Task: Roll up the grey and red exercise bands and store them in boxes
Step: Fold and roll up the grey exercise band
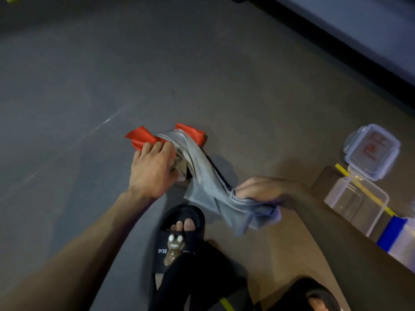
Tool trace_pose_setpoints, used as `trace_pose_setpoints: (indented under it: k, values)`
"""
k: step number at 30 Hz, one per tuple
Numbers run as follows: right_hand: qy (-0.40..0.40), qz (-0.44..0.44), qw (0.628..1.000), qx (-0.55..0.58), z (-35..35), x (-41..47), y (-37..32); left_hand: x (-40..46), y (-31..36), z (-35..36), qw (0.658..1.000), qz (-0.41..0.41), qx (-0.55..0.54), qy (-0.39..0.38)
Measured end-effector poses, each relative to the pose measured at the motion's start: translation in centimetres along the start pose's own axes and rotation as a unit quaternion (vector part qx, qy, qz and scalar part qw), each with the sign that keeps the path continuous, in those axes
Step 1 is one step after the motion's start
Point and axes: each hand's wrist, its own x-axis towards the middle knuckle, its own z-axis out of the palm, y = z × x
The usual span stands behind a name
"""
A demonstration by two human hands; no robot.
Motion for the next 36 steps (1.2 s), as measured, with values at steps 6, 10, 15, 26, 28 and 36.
trace_pose_setpoints:
  k: [6,10,15,26,28,36]
  values:
    - [0.063,-0.217,0.918,0.325,-0.8,-1.0,-2.9,0.7,0.7,-0.9,0.999,0.046,0.019,0.005]
    - [0.099,-0.338,0.792,0.499,-2.2,-1.9,-4.4,2.1,-0.1,-2.3,0.998,-0.043,-0.039,0.014]
    - [0.139,-0.337,0.67,0.646,-3.2,-2.1,-2.9,3.9,-1.0,-4.1,0.957,-0.04,-0.279,0.066]
    - [0.3,-0.365,0.77,0.429,-2.9,-2.2,-6.2,5.0,6.4,-14.9,0.812,0.26,-0.505,0.134]
    - [0.301,-0.383,0.768,0.415,-2.8,-1.8,-6.0,4.3,6.6,-13.7,0.816,0.262,-0.514,0.048]
    - [0.186,-0.377,0.666,0.616,-2.6,-3.2,-5.6,2.4,6.1,-11.5,0.81,0.239,-0.533,-0.056]
